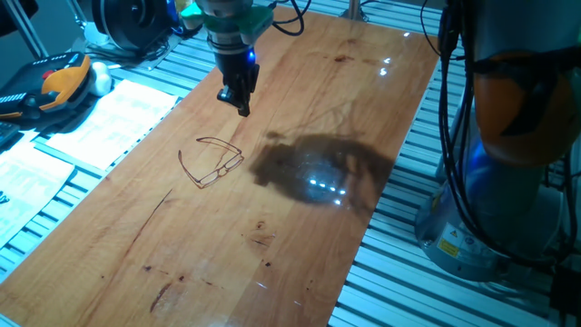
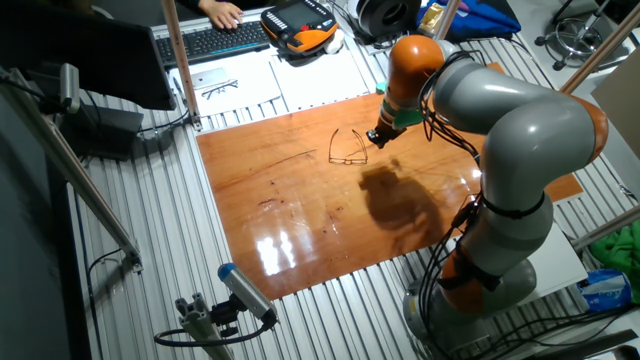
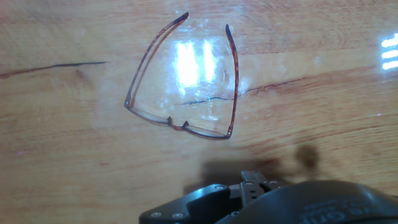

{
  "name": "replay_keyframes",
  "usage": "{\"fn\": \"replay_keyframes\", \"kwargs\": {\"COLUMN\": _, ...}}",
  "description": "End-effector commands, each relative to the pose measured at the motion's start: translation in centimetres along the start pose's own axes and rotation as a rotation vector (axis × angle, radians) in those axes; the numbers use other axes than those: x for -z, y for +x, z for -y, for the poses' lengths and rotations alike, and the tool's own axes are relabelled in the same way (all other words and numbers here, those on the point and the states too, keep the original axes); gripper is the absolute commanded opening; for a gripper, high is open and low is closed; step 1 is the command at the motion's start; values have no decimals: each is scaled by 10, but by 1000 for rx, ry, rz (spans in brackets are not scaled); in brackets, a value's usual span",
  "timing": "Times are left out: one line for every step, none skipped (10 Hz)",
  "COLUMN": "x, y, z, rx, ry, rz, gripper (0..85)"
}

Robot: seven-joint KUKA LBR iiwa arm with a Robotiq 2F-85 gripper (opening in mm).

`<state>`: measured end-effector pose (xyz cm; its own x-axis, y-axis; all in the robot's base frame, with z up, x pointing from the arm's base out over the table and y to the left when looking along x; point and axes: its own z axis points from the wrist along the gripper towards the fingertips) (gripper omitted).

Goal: Unfold the leg of the glasses (with one hand)

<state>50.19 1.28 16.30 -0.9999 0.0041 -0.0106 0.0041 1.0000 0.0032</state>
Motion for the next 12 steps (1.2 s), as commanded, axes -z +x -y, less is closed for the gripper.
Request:
{"fn": "replay_keyframes", "kwargs": {"x": 0, "y": 0, "z": 0, "rx": 0, "ry": 0, "rz": 1, "gripper": 0}}
{"fn": "replay_keyframes", "kwargs": {"x": 0, "y": 0, "z": 0, "rx": 0, "ry": 3, "rz": 1, "gripper": 0}}
{"fn": "replay_keyframes", "kwargs": {"x": 0, "y": 0, "z": 0, "rx": 0, "ry": 3, "rz": 1, "gripper": 0}}
{"fn": "replay_keyframes", "kwargs": {"x": 0, "y": 0, "z": 0, "rx": 0, "ry": 3, "rz": 1, "gripper": 0}}
{"fn": "replay_keyframes", "kwargs": {"x": 0, "y": 0, "z": 0, "rx": 0, "ry": 6, "rz": 2, "gripper": 0}}
{"fn": "replay_keyframes", "kwargs": {"x": 0, "y": 0, "z": 1, "rx": 3, "ry": 9, "rz": 2, "gripper": 0}}
{"fn": "replay_keyframes", "kwargs": {"x": 0, "y": -1, "z": 1, "rx": 5, "ry": 11, "rz": 2, "gripper": 0}}
{"fn": "replay_keyframes", "kwargs": {"x": -1, "y": -2, "z": 2, "rx": 8, "ry": 17, "rz": 7, "gripper": 0}}
{"fn": "replay_keyframes", "kwargs": {"x": 0, "y": -2, "z": 3, "rx": 9, "ry": 18, "rz": 7, "gripper": 0}}
{"fn": "replay_keyframes", "kwargs": {"x": 0, "y": -2, "z": 3, "rx": 9, "ry": 18, "rz": 5, "gripper": 0}}
{"fn": "replay_keyframes", "kwargs": {"x": -1, "y": -3, "z": 2, "rx": 9, "ry": 17, "rz": 4, "gripper": 0}}
{"fn": "replay_keyframes", "kwargs": {"x": -1, "y": -3, "z": 2, "rx": 8, "ry": 17, "rz": 4, "gripper": 0}}
